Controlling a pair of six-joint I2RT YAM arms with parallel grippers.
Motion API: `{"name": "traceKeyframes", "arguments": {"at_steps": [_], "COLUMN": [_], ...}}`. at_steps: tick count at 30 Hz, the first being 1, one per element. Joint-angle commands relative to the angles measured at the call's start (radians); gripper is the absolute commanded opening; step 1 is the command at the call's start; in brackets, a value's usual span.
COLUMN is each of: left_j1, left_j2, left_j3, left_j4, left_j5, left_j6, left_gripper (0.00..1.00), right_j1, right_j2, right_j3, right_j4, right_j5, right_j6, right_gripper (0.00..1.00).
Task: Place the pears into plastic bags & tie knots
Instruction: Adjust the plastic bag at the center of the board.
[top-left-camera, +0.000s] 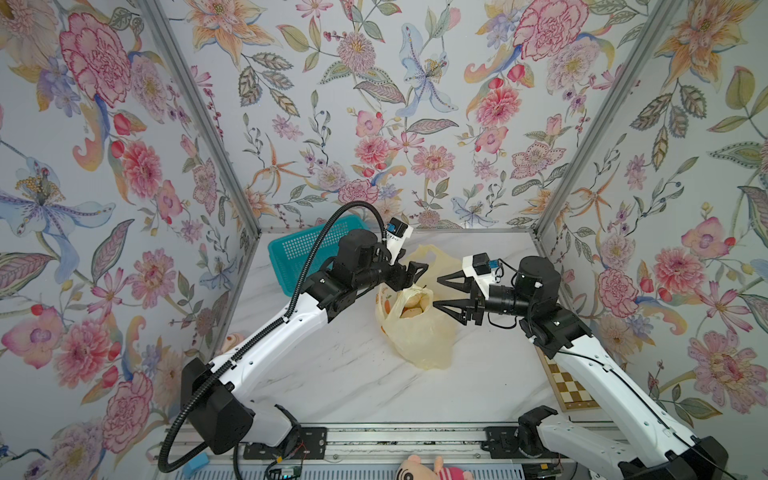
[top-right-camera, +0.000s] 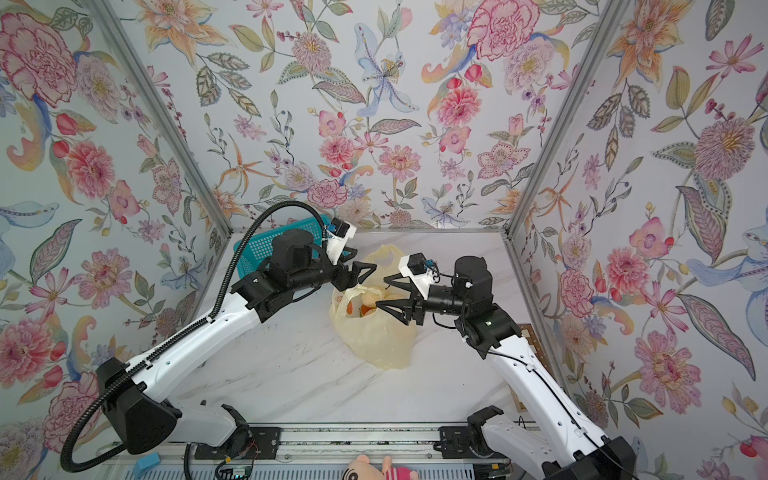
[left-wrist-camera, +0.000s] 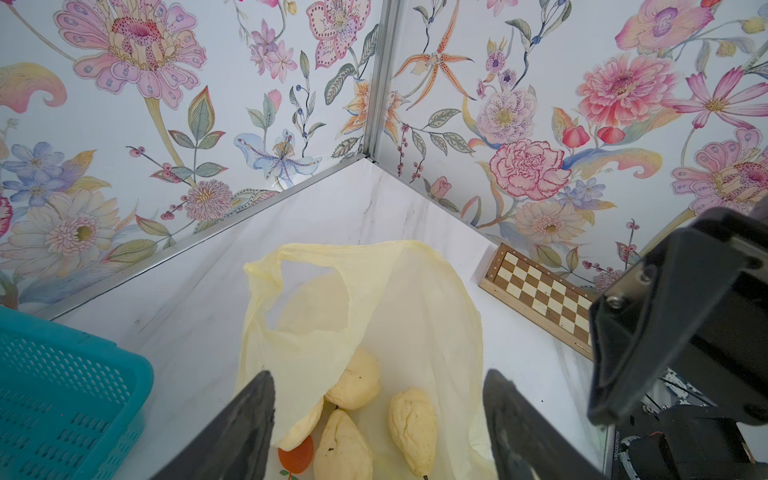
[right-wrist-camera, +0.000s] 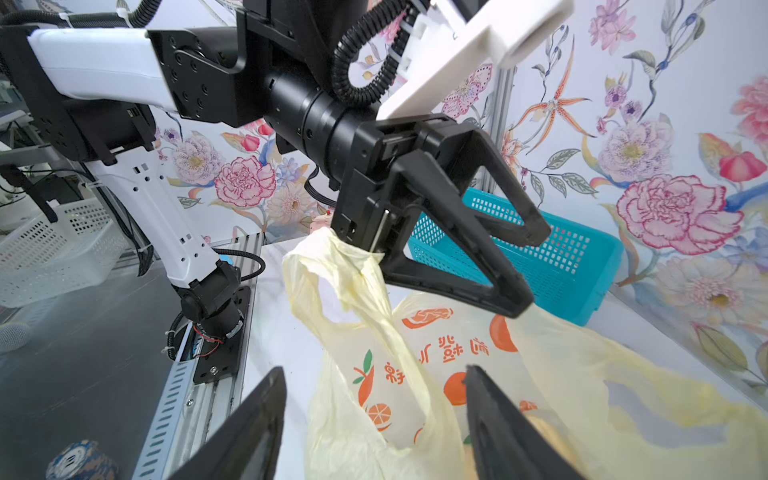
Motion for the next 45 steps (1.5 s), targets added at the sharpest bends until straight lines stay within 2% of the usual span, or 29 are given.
{"name": "traceKeyframes", "arguments": {"at_steps": [1, 5, 10, 15, 24, 30, 31, 35, 37, 41, 45], "left_j1": [-0.006, -0.006, -0.005, -0.007, -0.006, -0.007, -0.006, -0.025, -0.051, -0.132, -0.179], "left_j2": [0.011, 0.011, 0.014, -0.001, -0.137, -0.271, -0.296, -0.376, -0.387, -0.372, -0.331], "left_j3": [0.027, 0.030, 0.039, 0.050, 0.028, -0.109, -0.141, -0.279, -0.315, -0.336, -0.342], "left_j4": [0.016, 0.021, 0.023, 0.027, 0.085, 0.240, 0.270, 0.428, 0.474, 0.503, 0.521], "left_j5": [0.017, 0.015, 0.020, 0.000, -0.229, -0.269, -0.267, -0.227, -0.209, -0.250, -0.348], "left_j6": [-0.008, -0.013, -0.016, -0.017, -0.029, -0.092, -0.115, -0.187, -0.188, -0.138, -0.123], "left_gripper": [0.79, 0.79, 0.79, 0.79, 0.79, 0.79, 0.79, 0.79, 0.80, 0.85, 0.91], "right_j1": [0.020, 0.043, 0.063, 0.071, 0.080, 0.115, 0.132, 0.201, 0.248, 0.299, 0.320], "right_j2": [0.055, 0.102, 0.128, 0.120, 0.026, -0.007, -0.011, -0.021, -0.019, -0.003, 0.028], "right_j3": [0.037, 0.057, 0.068, 0.074, 0.097, 0.155, 0.165, 0.171, 0.173, 0.187, 0.211], "right_j4": [0.072, 0.101, 0.142, 0.162, 0.175, 0.116, 0.105, 0.091, 0.094, 0.108, 0.083], "right_j5": [-0.048, -0.071, -0.070, -0.007, 0.167, 0.389, 0.463, 0.625, 0.702, 0.810, 0.864], "right_j6": [-0.059, -0.057, -0.033, -0.001, 0.069, 0.144, 0.163, 0.188, 0.217, 0.272, 0.334], "right_gripper": [0.64, 0.55, 0.35, 0.01, 0.00, 0.00, 0.00, 0.00, 0.00, 0.00, 0.00]}}
